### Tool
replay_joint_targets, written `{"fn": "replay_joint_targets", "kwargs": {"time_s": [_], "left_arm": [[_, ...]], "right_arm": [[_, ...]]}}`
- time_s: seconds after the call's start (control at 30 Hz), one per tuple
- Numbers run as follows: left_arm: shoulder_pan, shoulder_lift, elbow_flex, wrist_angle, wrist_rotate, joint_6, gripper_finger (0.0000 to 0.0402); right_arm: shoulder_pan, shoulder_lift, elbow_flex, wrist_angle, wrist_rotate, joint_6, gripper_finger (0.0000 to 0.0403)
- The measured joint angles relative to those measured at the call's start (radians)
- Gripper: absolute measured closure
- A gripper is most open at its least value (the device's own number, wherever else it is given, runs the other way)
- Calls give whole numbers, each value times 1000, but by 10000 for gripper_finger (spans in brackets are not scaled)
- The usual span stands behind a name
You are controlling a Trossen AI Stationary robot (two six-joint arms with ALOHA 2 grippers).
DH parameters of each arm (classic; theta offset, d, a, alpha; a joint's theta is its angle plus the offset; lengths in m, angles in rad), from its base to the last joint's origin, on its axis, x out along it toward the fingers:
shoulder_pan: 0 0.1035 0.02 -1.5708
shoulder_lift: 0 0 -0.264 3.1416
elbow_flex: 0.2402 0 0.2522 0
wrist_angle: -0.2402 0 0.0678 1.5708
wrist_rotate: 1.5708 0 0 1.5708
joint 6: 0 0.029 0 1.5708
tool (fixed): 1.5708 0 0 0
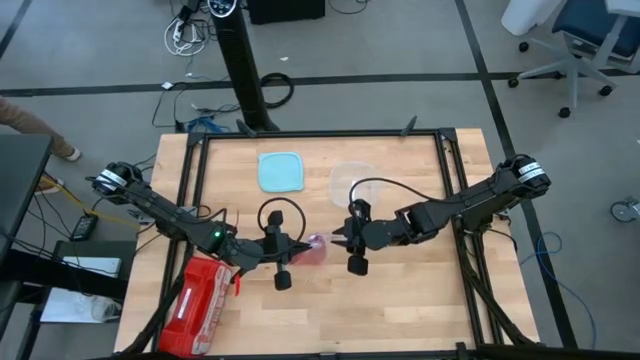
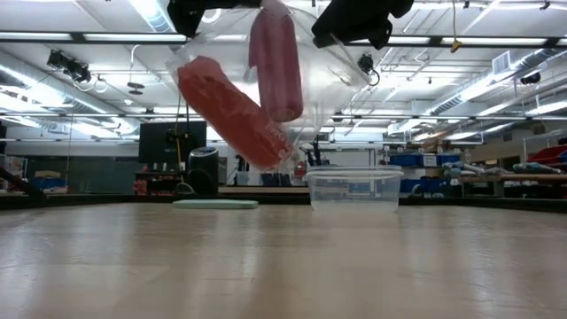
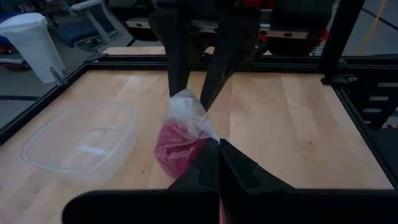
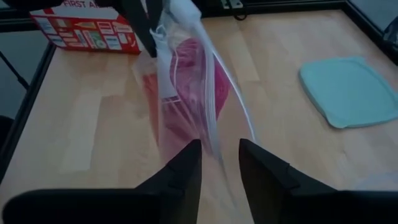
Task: Roll bandage
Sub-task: Close the transparent zip bag
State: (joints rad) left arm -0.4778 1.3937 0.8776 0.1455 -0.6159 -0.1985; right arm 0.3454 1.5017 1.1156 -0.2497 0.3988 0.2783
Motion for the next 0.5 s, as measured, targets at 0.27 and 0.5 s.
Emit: {"fn": "replay_joint_targets", "kwargs": {"time_s": [0.27,0.5], "left_arm": [[0,0,0,-1,0,5,402],[0,0,0,0,0,-6,402]], "right_arm": [[-7,0,0,0,0,0,289],[-6,1,0,0,0,0,290]]}}
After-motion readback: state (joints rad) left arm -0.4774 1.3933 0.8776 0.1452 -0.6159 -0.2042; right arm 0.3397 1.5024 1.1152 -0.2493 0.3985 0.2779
